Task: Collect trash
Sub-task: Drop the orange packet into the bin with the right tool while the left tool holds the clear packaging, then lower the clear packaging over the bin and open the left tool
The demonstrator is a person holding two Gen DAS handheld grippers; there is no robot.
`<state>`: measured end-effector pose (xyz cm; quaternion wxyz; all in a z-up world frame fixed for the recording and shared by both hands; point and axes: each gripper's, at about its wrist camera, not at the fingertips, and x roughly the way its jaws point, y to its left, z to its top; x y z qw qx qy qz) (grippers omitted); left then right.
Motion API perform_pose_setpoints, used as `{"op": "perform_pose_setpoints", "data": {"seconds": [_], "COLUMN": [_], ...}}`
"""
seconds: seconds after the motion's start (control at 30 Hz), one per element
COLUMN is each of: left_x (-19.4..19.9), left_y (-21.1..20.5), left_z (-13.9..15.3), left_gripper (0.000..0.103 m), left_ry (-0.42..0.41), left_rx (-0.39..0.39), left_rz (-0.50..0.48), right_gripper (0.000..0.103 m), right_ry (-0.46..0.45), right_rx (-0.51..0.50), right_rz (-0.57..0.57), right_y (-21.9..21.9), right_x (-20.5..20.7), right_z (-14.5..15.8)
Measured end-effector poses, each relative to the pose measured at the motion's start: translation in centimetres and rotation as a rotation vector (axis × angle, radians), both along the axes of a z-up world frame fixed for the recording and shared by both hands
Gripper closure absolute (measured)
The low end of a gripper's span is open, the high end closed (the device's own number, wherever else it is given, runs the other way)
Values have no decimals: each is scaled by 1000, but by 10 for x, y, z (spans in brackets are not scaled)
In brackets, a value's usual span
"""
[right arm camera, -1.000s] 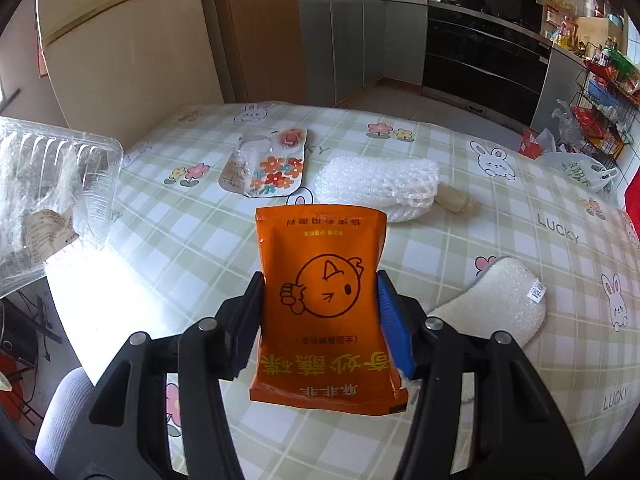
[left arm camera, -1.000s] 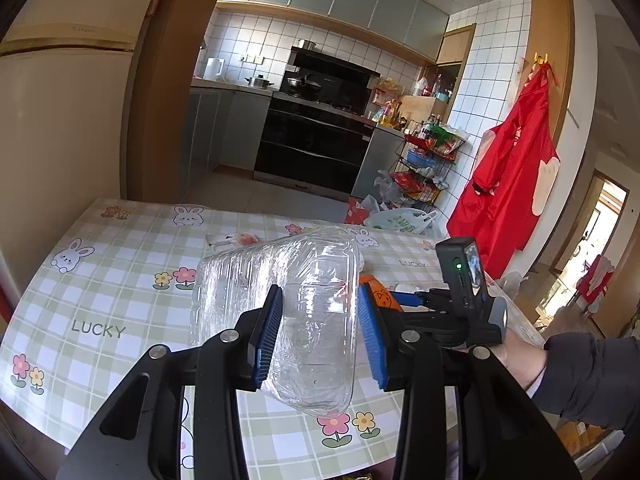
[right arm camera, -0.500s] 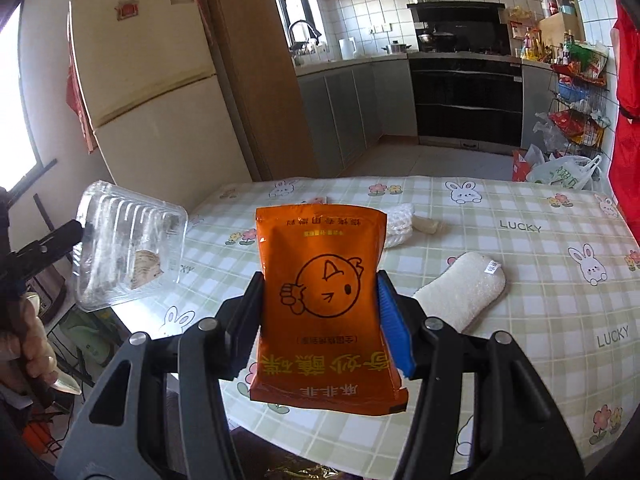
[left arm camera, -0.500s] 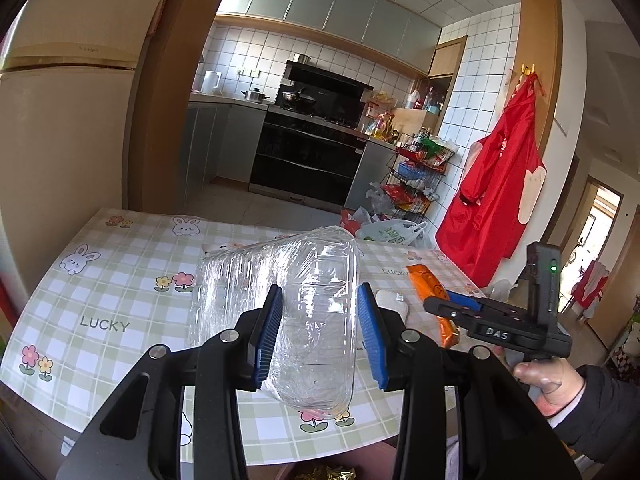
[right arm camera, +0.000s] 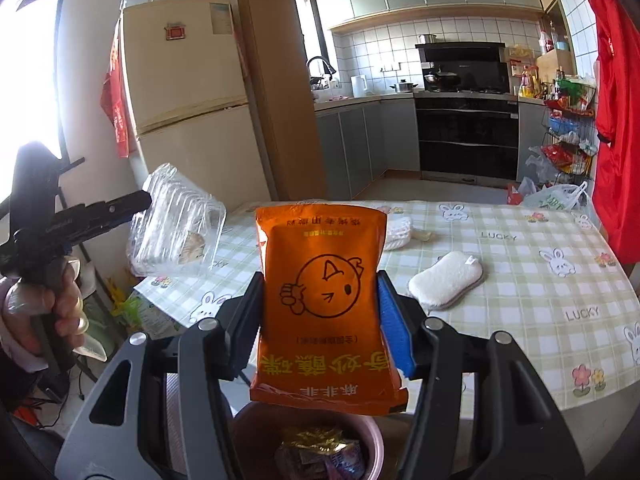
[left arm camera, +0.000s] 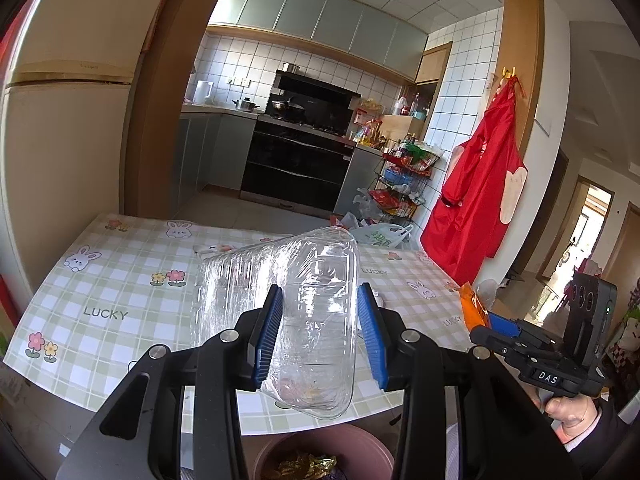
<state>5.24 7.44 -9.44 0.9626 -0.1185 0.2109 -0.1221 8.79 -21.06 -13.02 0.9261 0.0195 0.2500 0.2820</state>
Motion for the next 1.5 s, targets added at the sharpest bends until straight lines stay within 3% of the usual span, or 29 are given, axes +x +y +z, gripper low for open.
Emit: {"op": "perform_pose_setpoints", "data": {"seconds": [0.23, 0.67, 1.07, 1.27, 1.5], "left_x": [-15, -2, 4, 1, -5], "left_y": [-1, 1, -1, -3, -10], "left_z": [3, -4, -6, -4, -3], "left_gripper": [65, 65, 65, 65, 65], "left_ry": [0, 23, 41, 34, 47], "left_rx": [-17, -40, -50, -52, -78], "left_rz": [3, -13, -29, -43, -82], "right_gripper": [47, 46, 23, 7, 6], "right_ry": [31, 65, 61, 14, -38], "right_rx": [17, -6, -5, -8, -5], "right_rz": [38, 122, 111, 28, -94], "right_y": [0, 21, 23, 16, -5], "right_x": [-19, -22, -24, -27, -25], "right_z": [-8, -15, -11, -1, 7]}}
